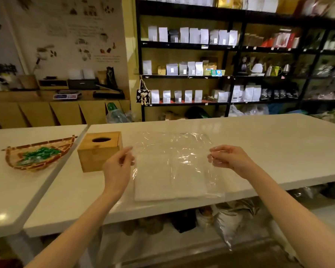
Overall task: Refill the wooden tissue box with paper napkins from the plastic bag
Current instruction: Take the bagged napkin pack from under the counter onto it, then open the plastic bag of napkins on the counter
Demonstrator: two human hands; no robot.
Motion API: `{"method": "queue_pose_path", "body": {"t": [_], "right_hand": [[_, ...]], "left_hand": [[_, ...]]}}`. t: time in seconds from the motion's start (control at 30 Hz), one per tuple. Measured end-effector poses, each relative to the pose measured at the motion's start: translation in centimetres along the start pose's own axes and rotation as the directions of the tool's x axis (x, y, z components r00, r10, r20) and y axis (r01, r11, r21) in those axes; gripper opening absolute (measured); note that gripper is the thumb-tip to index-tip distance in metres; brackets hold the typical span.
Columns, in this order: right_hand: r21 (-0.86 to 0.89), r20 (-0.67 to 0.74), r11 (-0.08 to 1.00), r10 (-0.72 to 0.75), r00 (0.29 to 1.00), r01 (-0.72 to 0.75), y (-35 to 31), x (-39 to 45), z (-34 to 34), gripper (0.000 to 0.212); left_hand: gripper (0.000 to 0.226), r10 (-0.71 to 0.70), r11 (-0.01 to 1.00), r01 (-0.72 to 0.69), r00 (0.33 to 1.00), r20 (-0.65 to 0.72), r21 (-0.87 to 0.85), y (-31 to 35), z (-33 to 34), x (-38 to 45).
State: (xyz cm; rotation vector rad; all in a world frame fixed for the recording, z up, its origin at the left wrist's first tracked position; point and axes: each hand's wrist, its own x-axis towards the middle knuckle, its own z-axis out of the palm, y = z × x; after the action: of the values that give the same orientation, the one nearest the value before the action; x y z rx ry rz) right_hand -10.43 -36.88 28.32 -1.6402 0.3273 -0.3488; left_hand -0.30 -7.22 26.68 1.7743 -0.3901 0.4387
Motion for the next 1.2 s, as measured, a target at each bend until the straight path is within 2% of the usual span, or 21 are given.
{"method": "queue_pose_path", "body": {"t": [0.13, 0.3, 0.5, 0.53, 0.6, 0.73, 0.87, 1.0, 1.03, 1.07, 1.13, 1.2], "right_hand": [[0.020, -0.010, 1.000, 0.009, 1.000, -0.009, -0.6, 4.4, 0.9, 0.021], [-0.034, -0.031, 0.997, 0.070, 0.997, -0.071, 0.1, 9.2, 1.5, 0.025], [-0.147, -0.094, 0.972, 0.170, 0.981, -0.183, 2.3, 12.5, 2.1, 0.024], [-0.179, -0.092, 0.964, 0.185, 0.978, -0.199, 2.6, 12.8, 2.2, 0.025], [-0.243, -0.074, 0.946, 0.203, 0.976, -0.215, 2.8, 13.4, 2.5, 0.023], [-0.359, 0.005, 0.905, 0.248, 0.969, -0.230, 2.6, 14.7, 2.7, 0.024], [-0.571, 0.039, 0.782, 0.329, 0.944, -0.249, 2.0, 16.1, 2.5, 0.030], [-0.764, 0.055, 0.609, 0.392, 0.918, -0.214, 1.1, 17.5, 2.5, 0.040], [-0.796, 0.037, 0.576, 0.355, 0.934, -0.187, 0.8, 17.9, 2.6, 0.044], [-0.828, 0.015, 0.542, 0.273, 0.962, -0.141, 0.5, 18.4, 2.9, 0.045], [-0.874, 0.014, 0.486, 0.039, 0.999, -0.006, -0.2, 19.3, 4.2, 0.041], [-0.835, 0.116, 0.532, -0.077, 0.990, 0.139, -1.0, 19.8, 6.8, 0.033]], "left_hand": [[0.033, -0.071, 0.996, 0.073, 0.996, 0.045, -0.045, -1.4, 1.9, 4.1], [0.036, -0.173, 0.985, 0.172, 0.979, 0.112, 0.018, -3.7, 4.0, 7.4], [0.059, -0.129, 0.950, 0.036, 0.950, 0.285, 0.310, -4.8, 5.8, 8.6], [0.064, -0.115, 0.922, -0.018, 0.941, 0.320, 0.387, -5.1, 6.0, 8.7], [0.065, -0.107, 0.804, -0.148, 0.917, 0.384, 0.575, -5.6, 6.3, 9.1], [0.051, -0.194, 0.552, -0.267, 0.880, 0.433, 0.790, -5.7, 6.9, 10.2], [0.035, -0.271, 0.372, -0.354, 0.843, 0.465, 0.858, -5.7, 7.1, 10.8], [0.026, -0.237, 0.277, -0.352, 0.877, 0.419, 0.894, -5.1, 7.0, 11.0], [0.023, -0.199, 0.275, -0.357, 0.887, 0.416, 0.893, -4.8, 7.1, 10.8], [0.019, -0.104, 0.291, -0.380, 0.900, 0.424, 0.878, -4.6, 7.2, 10.5], [0.011, 0.094, 0.380, -0.480, 0.870, 0.483, 0.791, -4.7, 7.6, 10.1], [0.040, 0.131, 0.506, -0.551, 0.809, 0.573, 0.663, -4.6, 7.6, 9.2]]}}
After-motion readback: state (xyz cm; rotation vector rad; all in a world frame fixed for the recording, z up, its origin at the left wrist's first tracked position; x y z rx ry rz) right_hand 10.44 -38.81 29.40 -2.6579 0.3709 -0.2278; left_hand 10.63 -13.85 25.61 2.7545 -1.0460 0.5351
